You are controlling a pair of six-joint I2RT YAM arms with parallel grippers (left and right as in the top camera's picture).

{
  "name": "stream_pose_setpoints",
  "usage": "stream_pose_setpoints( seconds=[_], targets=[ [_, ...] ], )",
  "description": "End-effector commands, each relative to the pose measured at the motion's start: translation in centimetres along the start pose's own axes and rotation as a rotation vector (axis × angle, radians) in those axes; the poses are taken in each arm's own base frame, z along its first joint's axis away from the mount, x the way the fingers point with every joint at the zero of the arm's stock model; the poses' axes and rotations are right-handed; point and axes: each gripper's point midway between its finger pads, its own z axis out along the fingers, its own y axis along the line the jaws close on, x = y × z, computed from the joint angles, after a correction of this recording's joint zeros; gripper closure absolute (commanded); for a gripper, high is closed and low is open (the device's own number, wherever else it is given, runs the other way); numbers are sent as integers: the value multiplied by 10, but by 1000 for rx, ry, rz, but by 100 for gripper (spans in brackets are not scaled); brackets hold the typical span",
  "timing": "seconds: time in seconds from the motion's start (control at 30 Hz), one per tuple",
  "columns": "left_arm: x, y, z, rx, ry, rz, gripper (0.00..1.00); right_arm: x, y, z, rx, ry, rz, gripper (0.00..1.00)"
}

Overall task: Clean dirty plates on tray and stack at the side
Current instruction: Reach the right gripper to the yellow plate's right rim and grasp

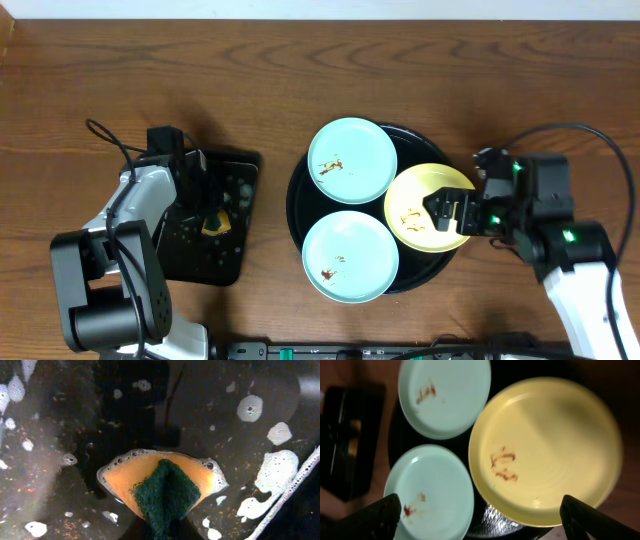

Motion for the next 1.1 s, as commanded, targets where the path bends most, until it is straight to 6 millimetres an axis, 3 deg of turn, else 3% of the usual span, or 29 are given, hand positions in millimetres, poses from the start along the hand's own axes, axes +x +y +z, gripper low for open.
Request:
stream_pose_setpoints(
  seconds=[0.0,0.17,0.37,0.63,0.87,1.07],
  targets=[
    [-1,0,2,7,8,-14,92,7,17,6,-99,84,-22,1],
    [-2,-1,2,8,4,-13,92,11,5,13,-66,123,2,1],
    [-4,-1,2,9,-3,-12,92,9,-68,-7,256,82,282,1],
    [-8,-1,2,12,-18,-9,93,0,-88,-21,303,69,249,1],
    [-9,-2,2,13,-21,-8,92,0,-109,-2,375,101,408,1],
    [-9,-2,2,12,-21,-8,92,-4,-119,17,366,155,256,1]
  ],
)
